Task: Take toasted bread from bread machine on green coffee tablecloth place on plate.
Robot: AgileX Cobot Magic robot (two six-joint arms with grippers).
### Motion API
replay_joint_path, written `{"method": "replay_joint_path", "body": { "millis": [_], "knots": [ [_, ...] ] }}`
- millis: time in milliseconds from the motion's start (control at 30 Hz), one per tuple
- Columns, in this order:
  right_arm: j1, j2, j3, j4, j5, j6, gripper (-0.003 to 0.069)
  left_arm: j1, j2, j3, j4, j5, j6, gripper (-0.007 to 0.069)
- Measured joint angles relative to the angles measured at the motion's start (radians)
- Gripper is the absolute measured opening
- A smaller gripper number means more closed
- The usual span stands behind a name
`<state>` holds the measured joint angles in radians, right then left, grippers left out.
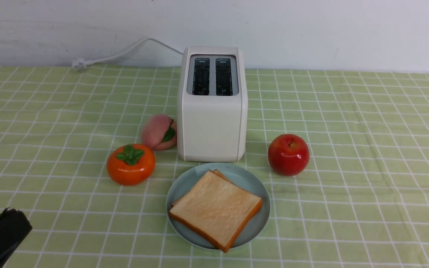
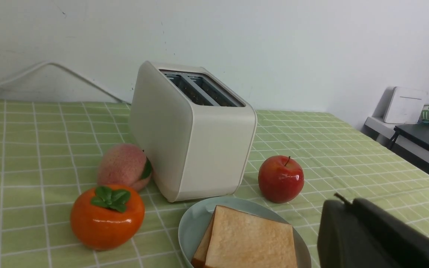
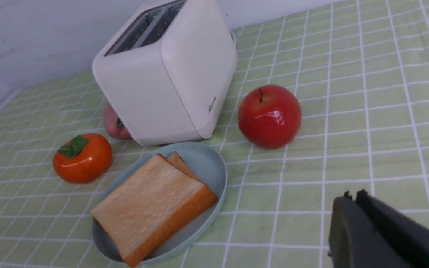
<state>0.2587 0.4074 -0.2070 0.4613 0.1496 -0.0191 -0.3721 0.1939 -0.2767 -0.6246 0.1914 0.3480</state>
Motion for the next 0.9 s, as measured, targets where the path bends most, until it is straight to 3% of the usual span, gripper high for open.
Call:
{"method": "replay_joint_path", "body": {
  "millis": [500, 667, 900],
  "knots": [
    [0.000, -0.023, 0.136, -0.032, 0.029, -0.001, 0.0018, 0.000, 0.000, 0.000, 0.000, 0.000, 0.000, 0.0039],
    [-0.088, -0.184, 0.224, -0.177, -0.022, -0.045, -0.0015, 0.000, 0.000, 0.000, 0.000, 0.001, 0.000, 0.0042],
    [-0.246, -0.411, 0.229, -0.283, 0.223, -0.046, -0.0019, 0.000, 0.001, 0.000, -0.002, 0.007, 0.000, 0.0052]
  ]
}}
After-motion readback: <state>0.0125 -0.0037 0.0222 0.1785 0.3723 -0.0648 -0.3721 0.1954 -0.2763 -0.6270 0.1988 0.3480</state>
